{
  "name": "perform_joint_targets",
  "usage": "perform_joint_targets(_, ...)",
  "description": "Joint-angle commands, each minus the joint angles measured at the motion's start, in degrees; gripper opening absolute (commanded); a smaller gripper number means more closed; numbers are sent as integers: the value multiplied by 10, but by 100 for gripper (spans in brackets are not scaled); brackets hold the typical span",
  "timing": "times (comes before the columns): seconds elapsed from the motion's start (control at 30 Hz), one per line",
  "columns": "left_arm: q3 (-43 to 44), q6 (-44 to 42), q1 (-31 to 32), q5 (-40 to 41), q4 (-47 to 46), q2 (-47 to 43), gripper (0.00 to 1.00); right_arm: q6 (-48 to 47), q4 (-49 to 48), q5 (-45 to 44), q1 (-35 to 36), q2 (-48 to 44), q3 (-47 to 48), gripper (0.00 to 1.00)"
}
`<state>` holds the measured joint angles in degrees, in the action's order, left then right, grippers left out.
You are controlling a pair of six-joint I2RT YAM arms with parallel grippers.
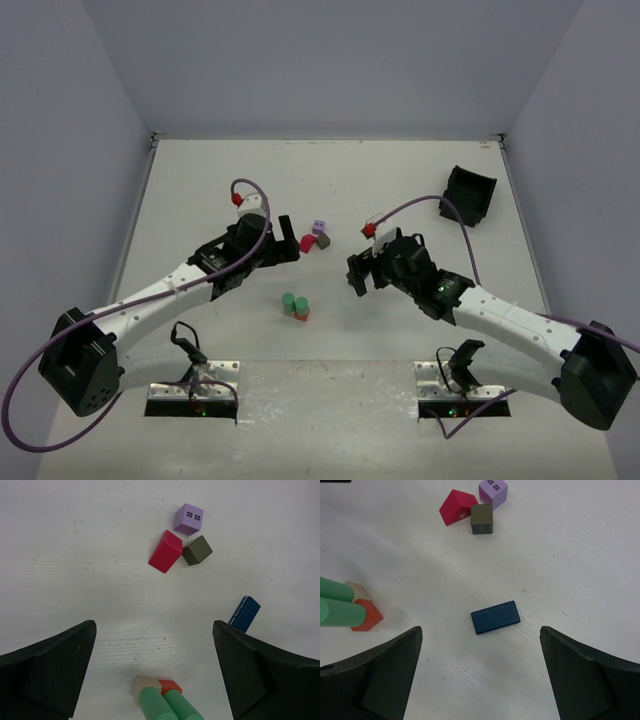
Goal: Build the wood block tower
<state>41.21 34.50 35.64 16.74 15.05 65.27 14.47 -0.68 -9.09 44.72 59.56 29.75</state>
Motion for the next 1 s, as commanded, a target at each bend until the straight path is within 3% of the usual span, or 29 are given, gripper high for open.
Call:
perform_joint_targets(0.0,27,-16,-2,-13,-30,8,100,-7,3,19,-24,20,-7,99)
perform_joint_targets(0.07,27,-18,-3,-16,-33,12,100,-71,2,60,-30,40,-6,99)
perform_joint_targets(0.2,23,-22,-3,-20,-35,16,100,-140,15,60,-36,93,22,99)
perform_joint_targets(0.37,16,-23,-3,-14,-36,15,100,-162,20,141,-68,167,55,99)
perform_joint_targets(0.53,15,-22,-3,-11,-35,14,100,-170,20,157,-78,243,91,99)
perform_joint_targets(0.97,12,-23,-3,8,-25,-2,100,-168,20,144,-89,322,124,98)
